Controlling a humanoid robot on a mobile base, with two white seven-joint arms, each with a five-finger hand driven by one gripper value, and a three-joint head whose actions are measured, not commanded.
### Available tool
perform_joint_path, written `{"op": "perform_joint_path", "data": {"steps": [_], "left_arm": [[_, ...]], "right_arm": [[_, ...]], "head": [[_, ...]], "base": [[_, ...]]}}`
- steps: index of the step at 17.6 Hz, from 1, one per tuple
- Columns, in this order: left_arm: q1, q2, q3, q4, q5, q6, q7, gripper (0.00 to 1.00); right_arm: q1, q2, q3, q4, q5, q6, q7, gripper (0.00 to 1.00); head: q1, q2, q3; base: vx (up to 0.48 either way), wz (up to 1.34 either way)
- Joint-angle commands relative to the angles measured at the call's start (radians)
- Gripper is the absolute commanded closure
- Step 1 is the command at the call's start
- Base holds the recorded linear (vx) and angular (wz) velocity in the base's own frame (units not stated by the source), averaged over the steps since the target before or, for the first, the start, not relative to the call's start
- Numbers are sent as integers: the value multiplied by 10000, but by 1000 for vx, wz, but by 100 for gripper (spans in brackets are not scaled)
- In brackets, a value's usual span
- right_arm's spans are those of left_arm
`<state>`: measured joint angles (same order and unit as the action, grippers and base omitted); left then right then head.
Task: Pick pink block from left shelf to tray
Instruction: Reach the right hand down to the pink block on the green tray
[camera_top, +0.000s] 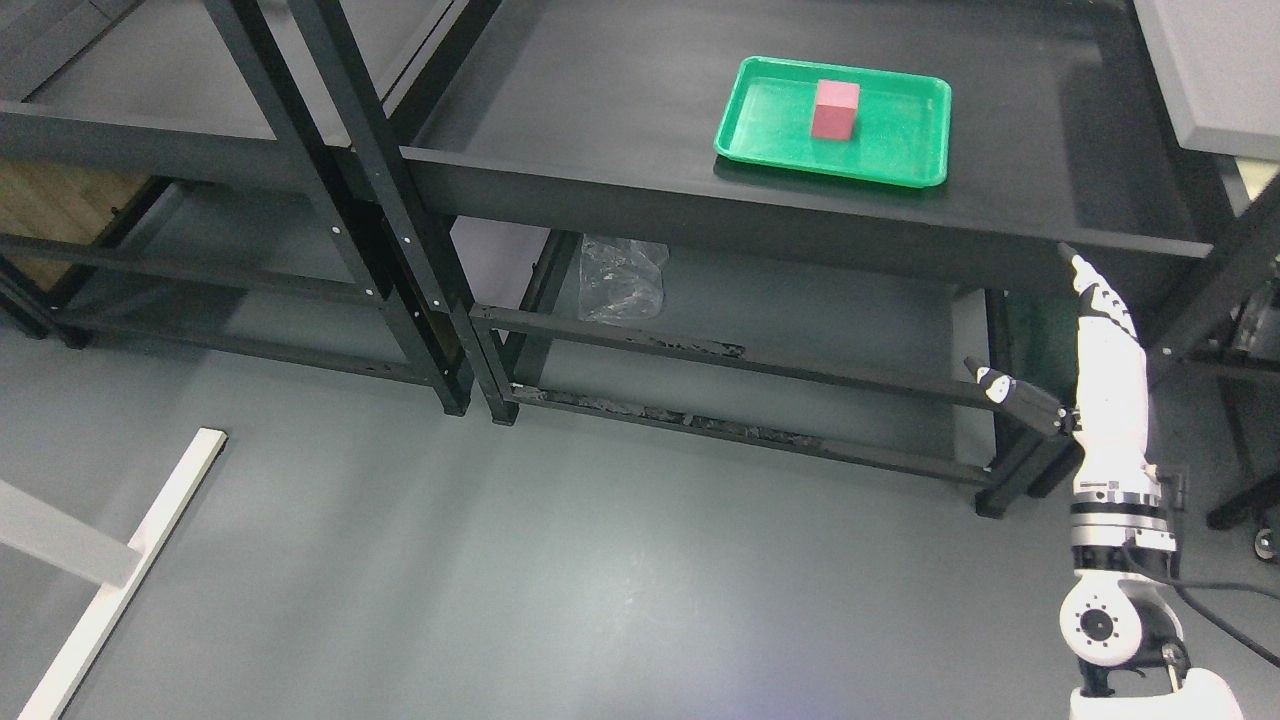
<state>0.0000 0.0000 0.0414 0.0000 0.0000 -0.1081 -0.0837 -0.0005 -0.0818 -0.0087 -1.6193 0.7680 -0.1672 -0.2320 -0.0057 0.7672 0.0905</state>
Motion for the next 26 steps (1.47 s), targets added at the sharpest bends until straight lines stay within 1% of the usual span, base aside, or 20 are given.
{"op": "perform_joint_path", "data": {"steps": [1, 5, 7, 10, 13, 17, 20, 26], "left_arm": [[-230, 175, 0, -175, -16, -8, -6, 0], [-230, 175, 0, -175, -16, -8, -6, 0], [-230, 175, 0, -175, -16, -8, -6, 0], [-230, 175, 0, -175, -16, -8, -6, 0], [-230, 175, 0, -175, -16, -8, -6, 0], [-230, 175, 0, -175, -16, -8, -6, 0], [-230, 175, 0, -175, -15, -8, -6, 0], [-230, 175, 0, -175, -16, -8, -6, 0]], "right_arm": [[-118, -56, -220, -68, 1723, -16, 4, 1], [-118, -11, -21, -37, 1708, -16, 19, 1], [-118, 66, -21, -21, 1479, 0, 156, 1], [-164, 82, -21, 40, 1125, 15, 738, 1], [-302, 82, -21, 361, 1140, 183, 1306, 1], [-455, 51, 10, 745, 1155, 460, 1721, 1], [-685, 51, 270, 1189, 1171, 903, 2303, 1], [-716, -41, 638, 1389, 1201, 951, 2871, 1]], "head": [[0, 0, 0], [0, 0, 0], [0, 0, 0], [0, 0, 0], [0, 0, 0], [0, 0, 0], [0, 0, 0], [0, 0, 0]], "base": [[322, 252], [344, 201], [366, 117], [329, 100], [338, 87], [322, 49], [323, -26], [284, -42]]}}
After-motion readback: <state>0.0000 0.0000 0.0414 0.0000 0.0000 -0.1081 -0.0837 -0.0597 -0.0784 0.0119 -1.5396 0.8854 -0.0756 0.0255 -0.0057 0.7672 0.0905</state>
